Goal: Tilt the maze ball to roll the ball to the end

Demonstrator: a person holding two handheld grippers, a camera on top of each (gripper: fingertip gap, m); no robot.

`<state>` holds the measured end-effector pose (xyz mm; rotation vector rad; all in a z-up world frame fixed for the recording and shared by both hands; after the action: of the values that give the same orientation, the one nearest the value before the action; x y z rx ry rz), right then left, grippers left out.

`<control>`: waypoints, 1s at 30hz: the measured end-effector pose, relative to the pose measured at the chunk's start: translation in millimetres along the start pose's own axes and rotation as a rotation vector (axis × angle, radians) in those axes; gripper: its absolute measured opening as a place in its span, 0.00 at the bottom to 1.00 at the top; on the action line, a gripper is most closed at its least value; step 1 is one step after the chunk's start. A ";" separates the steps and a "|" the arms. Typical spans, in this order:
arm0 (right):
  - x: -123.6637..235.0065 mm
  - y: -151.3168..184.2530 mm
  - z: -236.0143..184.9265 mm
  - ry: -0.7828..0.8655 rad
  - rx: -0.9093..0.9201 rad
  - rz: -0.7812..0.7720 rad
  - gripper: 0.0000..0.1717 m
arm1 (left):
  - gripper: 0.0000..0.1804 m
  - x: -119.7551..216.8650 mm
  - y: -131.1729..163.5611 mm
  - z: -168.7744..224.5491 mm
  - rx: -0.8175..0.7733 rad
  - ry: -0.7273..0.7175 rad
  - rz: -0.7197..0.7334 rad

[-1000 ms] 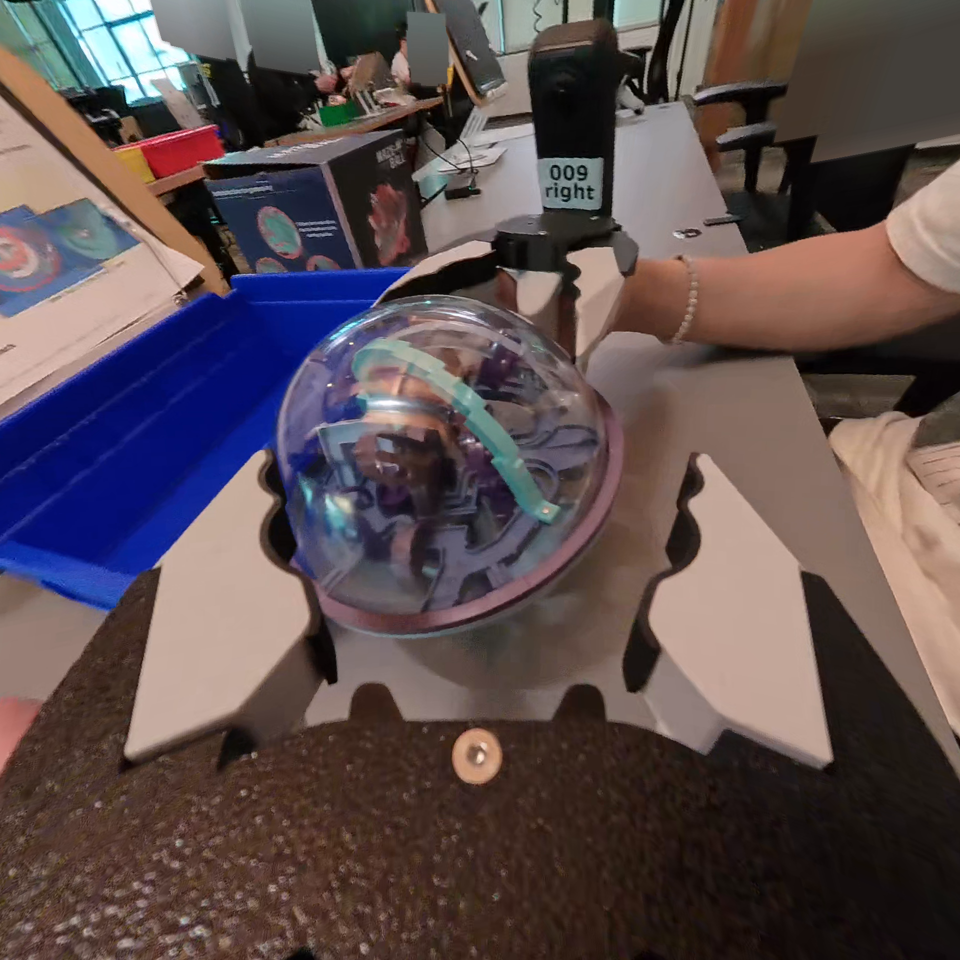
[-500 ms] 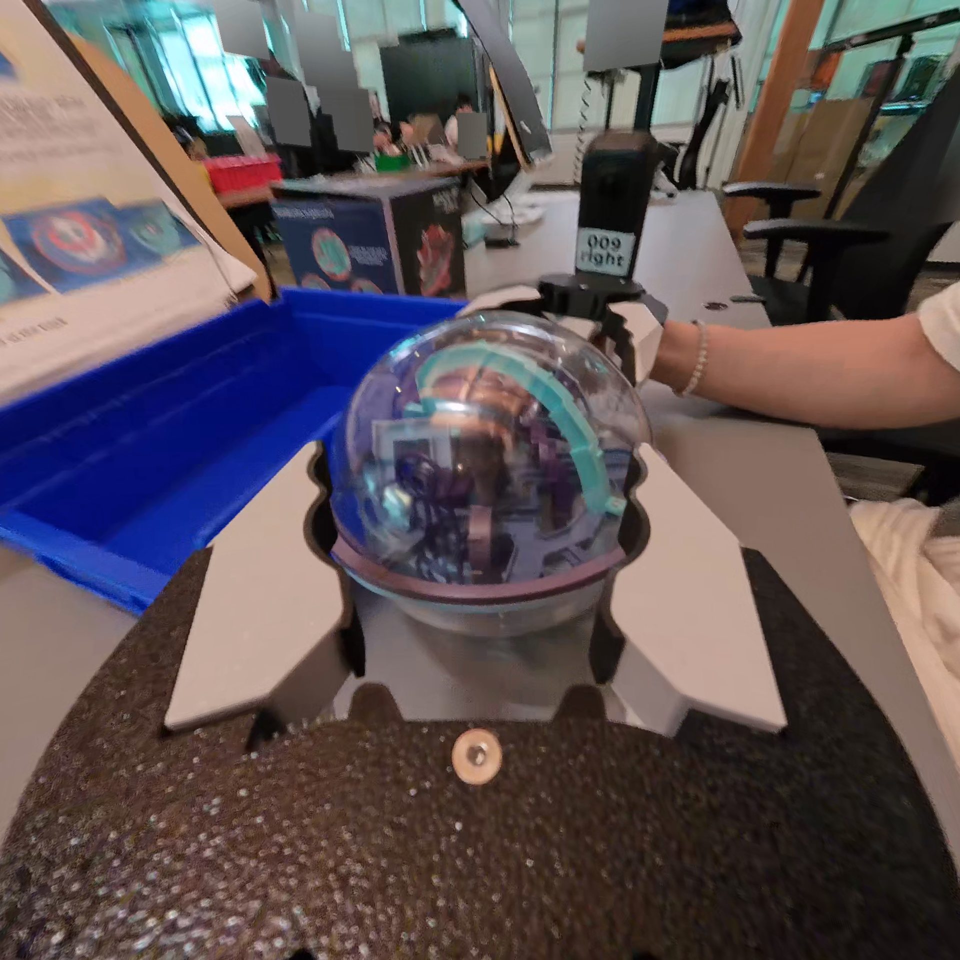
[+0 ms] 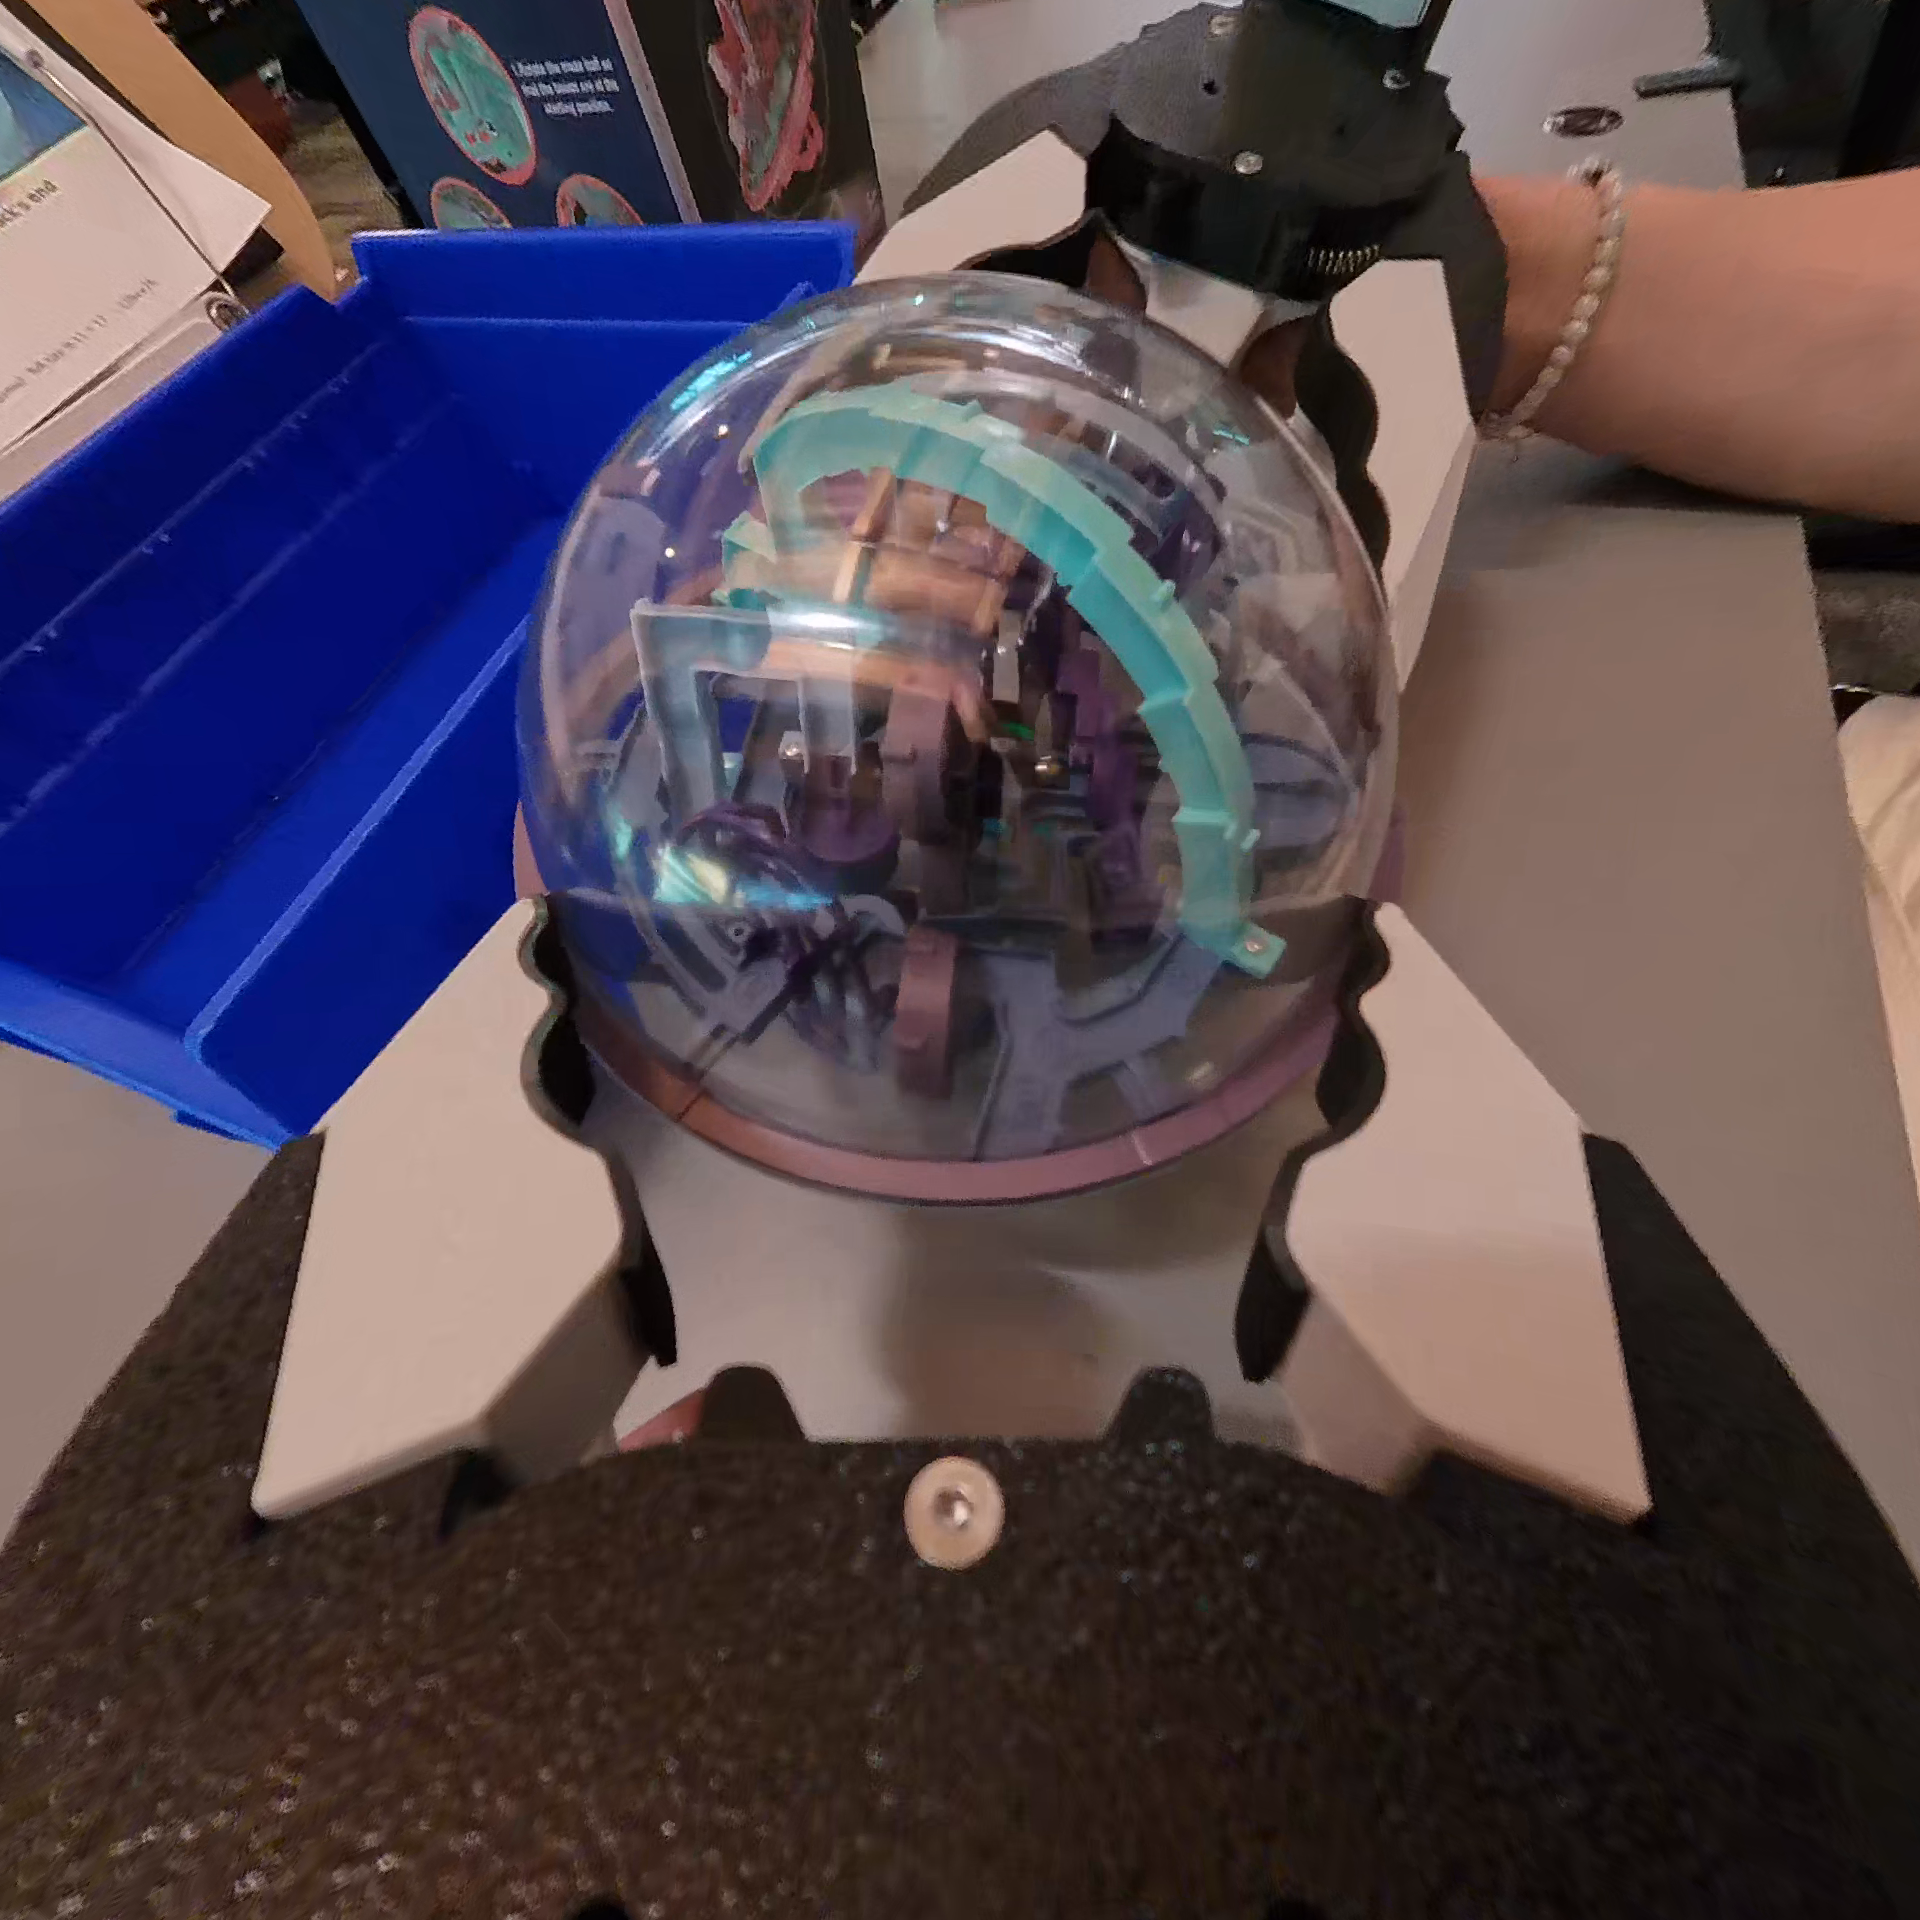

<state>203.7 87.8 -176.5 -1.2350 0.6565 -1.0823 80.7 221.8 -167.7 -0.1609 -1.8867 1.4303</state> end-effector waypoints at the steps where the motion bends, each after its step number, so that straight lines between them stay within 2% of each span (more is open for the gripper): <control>1: -1.4 2.0 0.4 0.000 -0.009 -0.019 0.82 | 0.78 -1.3 -0.3 1.1 -0.008 0.000 -0.009; 4: -1.6 -1.1 0.1 0.004 -0.009 0.008 0.80 | 0.85 -5.8 3.9 4.9 0.005 -0.002 -0.096; 8: 0.9 -1.6 4.8 0.011 -0.060 0.024 0.76 | 0.86 -5.7 8.6 2.6 0.032 -0.027 -0.157; 14: 1.7 5.4 10.3 -0.011 -0.195 0.012 0.75 | 0.82 -1.5 3.7 -3.1 0.074 -0.012 -0.070; 17: 0.7 8.9 12.0 -0.017 -0.239 -0.002 0.74 | 0.83 1.9 -1.3 -5.2 0.122 0.014 0.033; 24: -0.5 7.3 14.2 0.000 -0.279 0.024 0.73 | 0.75 6.8 -8.0 -16.1 0.132 -0.013 0.200; 27: 0.3 5.2 14.1 0.010 -0.254 0.051 0.72 | 0.77 3.6 -8.6 -17.5 0.165 -0.006 0.200; 30: 3.5 -2.6 15.3 0.041 -0.209 0.124 0.69 | 0.77 4.4 -8.4 -21.1 0.273 0.023 0.170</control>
<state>217.8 91.0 -169.7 -1.3346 0.8839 -0.9560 93.4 237.3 -156.3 -0.2078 -1.6712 1.7766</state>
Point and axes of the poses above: each gripper's, where its closed fingertips meet, x back along the fingers, y out of its underside, z = x × y across the jaws, the point moved 8 cm from there along x, back along the fingers, and after that the axes turned 6 degrees about y, right-handed, at the moved point
